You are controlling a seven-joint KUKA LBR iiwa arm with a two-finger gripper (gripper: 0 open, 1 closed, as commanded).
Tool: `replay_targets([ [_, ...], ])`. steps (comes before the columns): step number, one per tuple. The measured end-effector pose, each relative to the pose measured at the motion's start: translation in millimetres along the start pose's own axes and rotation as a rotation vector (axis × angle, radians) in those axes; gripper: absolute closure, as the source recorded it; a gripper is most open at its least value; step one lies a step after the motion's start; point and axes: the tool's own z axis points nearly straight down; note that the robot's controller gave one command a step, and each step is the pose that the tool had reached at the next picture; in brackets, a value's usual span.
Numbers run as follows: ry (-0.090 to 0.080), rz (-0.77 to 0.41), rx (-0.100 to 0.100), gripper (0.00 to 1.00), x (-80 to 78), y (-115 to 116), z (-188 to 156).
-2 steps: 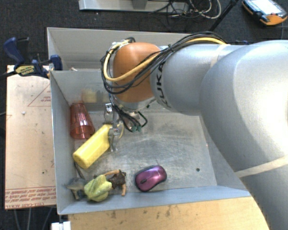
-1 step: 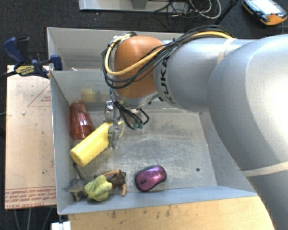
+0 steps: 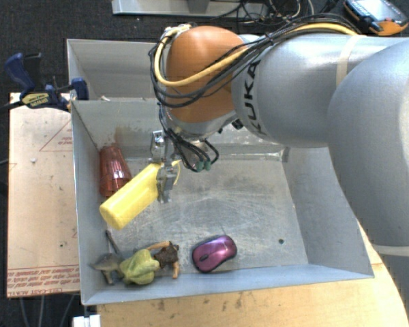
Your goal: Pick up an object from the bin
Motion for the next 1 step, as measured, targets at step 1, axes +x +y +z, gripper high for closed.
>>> replay_targets([
  [1,-0.004,-0.001,-0.004,1.0,-3.8,6.7,-151.2],
])
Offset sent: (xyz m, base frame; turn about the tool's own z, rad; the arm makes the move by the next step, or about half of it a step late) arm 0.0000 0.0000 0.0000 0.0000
